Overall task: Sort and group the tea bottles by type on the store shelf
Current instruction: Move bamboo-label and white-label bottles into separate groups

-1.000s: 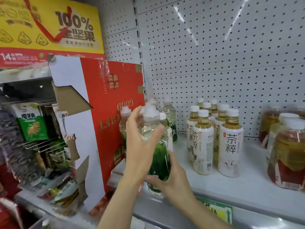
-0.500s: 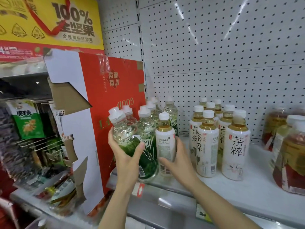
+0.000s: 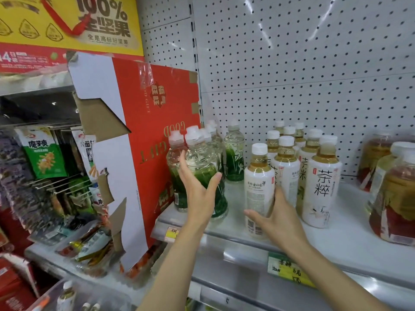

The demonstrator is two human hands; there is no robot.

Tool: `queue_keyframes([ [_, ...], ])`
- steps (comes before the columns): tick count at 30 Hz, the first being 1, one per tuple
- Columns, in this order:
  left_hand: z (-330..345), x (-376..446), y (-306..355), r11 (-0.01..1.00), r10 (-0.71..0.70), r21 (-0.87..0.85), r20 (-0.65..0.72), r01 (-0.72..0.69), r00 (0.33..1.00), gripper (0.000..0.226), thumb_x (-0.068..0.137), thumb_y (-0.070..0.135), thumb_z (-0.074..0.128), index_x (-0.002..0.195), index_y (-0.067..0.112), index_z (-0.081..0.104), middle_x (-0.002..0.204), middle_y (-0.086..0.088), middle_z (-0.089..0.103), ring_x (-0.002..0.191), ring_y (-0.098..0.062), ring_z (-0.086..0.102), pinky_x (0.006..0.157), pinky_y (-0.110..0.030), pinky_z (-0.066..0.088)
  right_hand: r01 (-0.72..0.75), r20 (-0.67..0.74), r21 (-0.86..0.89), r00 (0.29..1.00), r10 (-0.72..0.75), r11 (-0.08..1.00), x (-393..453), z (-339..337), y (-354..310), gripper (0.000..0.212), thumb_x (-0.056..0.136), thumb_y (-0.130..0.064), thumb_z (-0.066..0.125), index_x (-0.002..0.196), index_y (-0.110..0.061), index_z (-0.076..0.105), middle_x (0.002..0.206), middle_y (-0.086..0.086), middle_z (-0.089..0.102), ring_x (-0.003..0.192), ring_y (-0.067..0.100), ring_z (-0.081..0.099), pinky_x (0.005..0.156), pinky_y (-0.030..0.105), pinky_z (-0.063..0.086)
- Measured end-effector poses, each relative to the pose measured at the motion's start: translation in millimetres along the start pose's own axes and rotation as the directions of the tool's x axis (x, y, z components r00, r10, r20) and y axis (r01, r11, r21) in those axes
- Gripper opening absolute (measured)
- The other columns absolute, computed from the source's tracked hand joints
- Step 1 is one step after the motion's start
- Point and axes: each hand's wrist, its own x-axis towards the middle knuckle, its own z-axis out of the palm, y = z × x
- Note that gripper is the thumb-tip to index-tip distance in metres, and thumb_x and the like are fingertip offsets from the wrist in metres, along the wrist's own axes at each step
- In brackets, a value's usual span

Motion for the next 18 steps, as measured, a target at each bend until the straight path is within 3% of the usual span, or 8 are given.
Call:
queue_keyframes([
  [4, 11, -2, -16, 0.997, 0.006, 0.080, 0.041, -0.009, 0.999, 0.099, 0.089, 0.024, 0.074, 0.157, 0.032, 0.003, 0.164, 0.008, 0.006, 0.149, -0.004, 0.005, 0.118, -0.032, 0.011, 0.023, -0.044, -0.031, 0.999, -0.025, 0.999, -9, -6, 2, 0.092, 0.069, -0.052, 0.081, 0.145, -0.033, 0.032, 0.142, -0.008, 0.053, 0.124, 0.015, 0.056, 0.101, 0.041, 0.050],
  [8, 21, -5, -28, 0.992, 0.027, 0.124, 0.058, -0.034, 0.998, 0.098, 0.089, 0.028, 0.074, 0.157, 0.034, 0.004, 0.154, 0.023, 0.007, 0.136, 0.022, 0.001, 0.114, -0.032, 0.011, 0.012, -0.081, -0.054, 0.997, -0.016, 0.998, -13, -8, 7, 0.095, 0.069, -0.054, 0.080, 0.147, -0.030, 0.033, 0.144, -0.010, 0.050, 0.127, 0.012, 0.052, 0.104, 0.039, 0.048],
  [13, 22, -6, -36, 0.974, 0.057, 0.217, 0.013, -0.058, 0.998, 0.105, 0.087, 0.031, 0.075, 0.155, 0.042, -0.004, 0.163, 0.008, 0.008, 0.140, 0.003, 0.000, 0.118, -0.041, 0.010, -0.036, -0.171, -0.109, 0.985, 0.017, 0.993, -17, -13, 17, 0.091, 0.070, -0.057, 0.078, 0.143, -0.026, 0.034, 0.138, -0.008, 0.047, 0.121, 0.009, 0.049, 0.100, 0.031, 0.048],
  [16, 27, -39, -39, 0.928, 0.161, 0.344, -0.029, -0.141, 0.987, 0.102, 0.087, 0.047, 0.068, 0.159, 0.030, -0.002, 0.165, -0.001, 0.009, 0.146, -0.008, 0.003, 0.120, -0.053, 0.016, -0.030, -0.190, -0.159, 0.982, 0.000, 0.987, -17, -17, 19, 0.096, 0.073, -0.059, 0.073, 0.147, -0.023, 0.025, 0.144, -0.006, 0.041, 0.124, 0.012, 0.048, 0.099, 0.031, 0.047],
  [18, 36, -71, -30, 0.936, 0.209, 0.278, 0.049, -0.214, 0.977, 0.098, 0.086, 0.059, 0.058, 0.159, 0.023, 0.004, 0.164, -0.001, 0.010, 0.148, -0.004, 0.004, 0.118, -0.050, 0.018, -0.019, -0.169, -0.193, 0.986, -0.014, 0.981, -15, -19, 21, 0.098, 0.076, -0.059, 0.070, 0.151, -0.023, 0.019, 0.147, -0.005, 0.039, 0.127, 0.014, 0.047, 0.099, 0.032, 0.046],
])
